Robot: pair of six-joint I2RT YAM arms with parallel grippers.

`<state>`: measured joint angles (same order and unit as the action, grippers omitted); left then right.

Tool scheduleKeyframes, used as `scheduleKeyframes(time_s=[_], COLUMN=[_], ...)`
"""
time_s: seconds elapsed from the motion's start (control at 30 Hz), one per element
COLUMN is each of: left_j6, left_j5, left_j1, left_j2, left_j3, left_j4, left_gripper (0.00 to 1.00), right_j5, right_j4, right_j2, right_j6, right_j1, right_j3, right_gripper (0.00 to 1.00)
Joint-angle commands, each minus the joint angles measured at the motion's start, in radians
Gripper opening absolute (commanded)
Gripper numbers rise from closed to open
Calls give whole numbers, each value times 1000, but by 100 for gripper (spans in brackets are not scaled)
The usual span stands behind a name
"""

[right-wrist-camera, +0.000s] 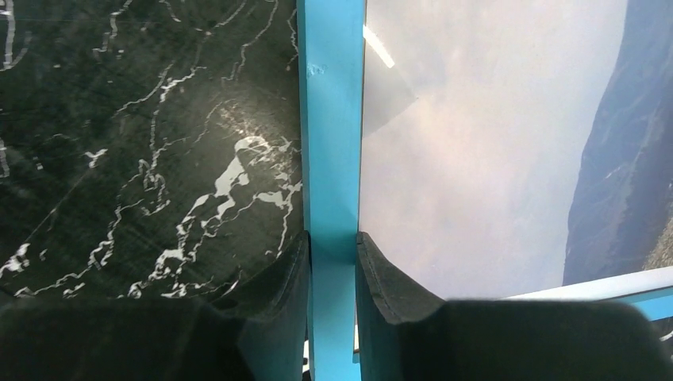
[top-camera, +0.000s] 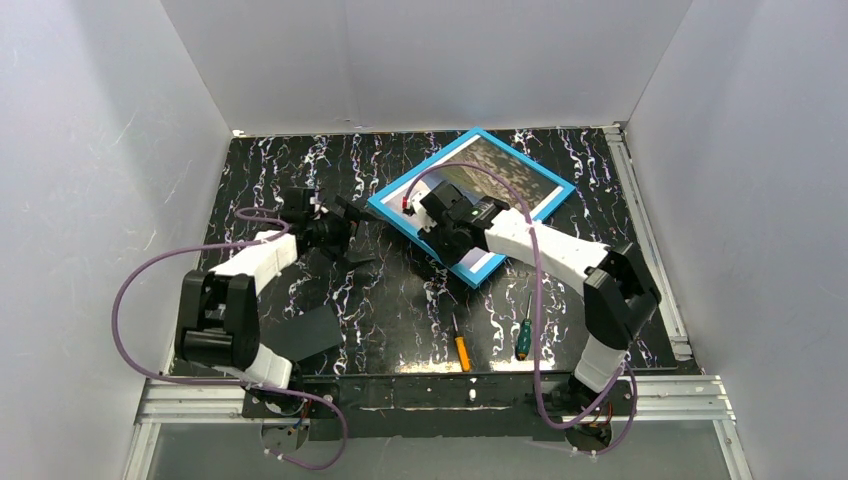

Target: Take the photo out of the frame

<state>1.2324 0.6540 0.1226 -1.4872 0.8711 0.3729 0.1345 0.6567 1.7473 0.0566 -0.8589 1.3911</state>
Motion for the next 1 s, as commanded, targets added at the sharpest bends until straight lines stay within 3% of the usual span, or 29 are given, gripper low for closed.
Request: scheduleKeyframes(time_s=[0.0, 0.17, 0.33, 0.47, 0.67, 0.87, 0.97], left_j6=[195, 235, 254, 255, 230, 241, 238], left_j5=[76, -7, -104, -180, -223, -242, -244], left_j1=[66, 164, 232, 251, 258, 267, 267], left_j2=[-51, -85, -92, -72, -78, -90, -67], left_j3=[-45, -91, -139, -188, -186, -173, -165], left_j4=[287, 412, 470, 510, 551, 580, 561], left_gripper=[100, 98, 82, 68, 56, 51, 41], right_j5=[-57, -100, -102, -110, -127, -157, -169], right_j4=[21, 21, 15, 14, 5, -25, -24], right_j2=[-84, -135, -155, -158, -162, -170, -167], right_j6=[-5, -32, -68, -104, -147, -175, -189], right_j1=[-8, -8, -8, -8, -9, -8, -8], right_j3=[35, 37, 41, 42, 44, 41, 48], right_gripper=[1, 1, 1, 1, 1, 1, 1])
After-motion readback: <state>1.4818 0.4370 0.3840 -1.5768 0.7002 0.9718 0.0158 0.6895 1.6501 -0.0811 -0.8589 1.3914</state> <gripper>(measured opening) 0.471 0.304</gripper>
